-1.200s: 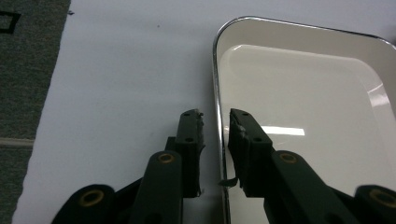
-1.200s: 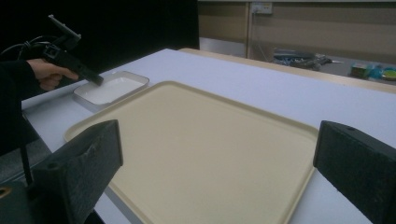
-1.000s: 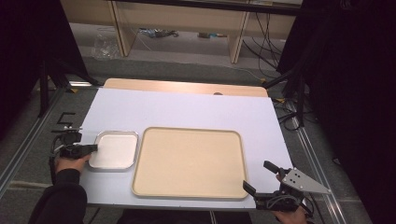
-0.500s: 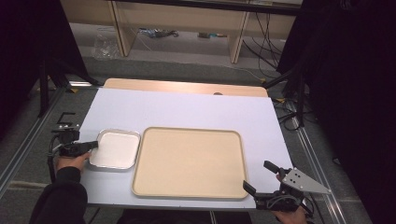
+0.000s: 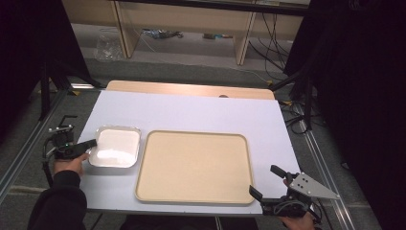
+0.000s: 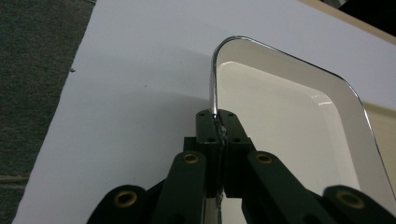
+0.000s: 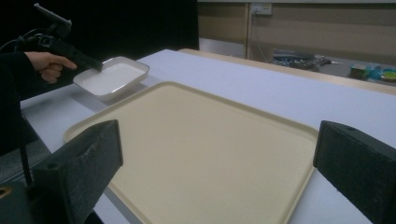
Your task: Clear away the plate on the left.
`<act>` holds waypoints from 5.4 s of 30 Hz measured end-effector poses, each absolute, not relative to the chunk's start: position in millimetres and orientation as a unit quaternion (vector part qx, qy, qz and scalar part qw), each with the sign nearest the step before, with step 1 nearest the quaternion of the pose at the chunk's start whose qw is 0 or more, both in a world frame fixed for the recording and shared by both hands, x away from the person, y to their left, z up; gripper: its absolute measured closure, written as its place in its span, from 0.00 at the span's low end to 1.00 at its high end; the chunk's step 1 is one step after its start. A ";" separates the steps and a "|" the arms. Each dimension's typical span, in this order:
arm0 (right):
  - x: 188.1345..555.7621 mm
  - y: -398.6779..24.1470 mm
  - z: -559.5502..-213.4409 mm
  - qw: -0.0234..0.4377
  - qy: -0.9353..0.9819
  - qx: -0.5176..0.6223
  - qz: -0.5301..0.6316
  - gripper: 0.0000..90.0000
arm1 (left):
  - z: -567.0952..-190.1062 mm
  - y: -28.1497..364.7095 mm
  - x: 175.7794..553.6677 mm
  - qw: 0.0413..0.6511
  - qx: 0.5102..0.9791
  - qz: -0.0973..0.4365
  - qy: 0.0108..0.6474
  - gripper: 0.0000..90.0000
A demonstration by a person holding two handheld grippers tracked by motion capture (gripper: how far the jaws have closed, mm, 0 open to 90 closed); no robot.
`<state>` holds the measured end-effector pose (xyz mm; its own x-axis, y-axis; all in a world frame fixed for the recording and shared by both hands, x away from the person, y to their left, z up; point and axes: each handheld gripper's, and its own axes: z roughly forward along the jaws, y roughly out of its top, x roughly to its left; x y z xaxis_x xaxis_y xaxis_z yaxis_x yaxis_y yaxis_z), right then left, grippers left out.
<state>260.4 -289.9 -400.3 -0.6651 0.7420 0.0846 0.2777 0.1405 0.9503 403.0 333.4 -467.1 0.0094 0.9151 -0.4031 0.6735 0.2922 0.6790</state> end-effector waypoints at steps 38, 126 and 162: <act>261.1 -289.2 -401.0 0.208 0.725 0.349 0.557 0.02 | -453.5 223.9 407.3 0.446 0.679 0.090 0.576 0.98; 260.8 -289.5 -401.2 0.206 0.725 0.348 0.558 0.02 | -484.4 116.6 356.9 0.397 0.775 -0.042 0.491 0.83; 260.5 -290.0 -400.8 0.207 0.725 0.350 0.556 0.02 | -441.3 142.6 338.8 0.520 0.726 0.065 0.445 0.19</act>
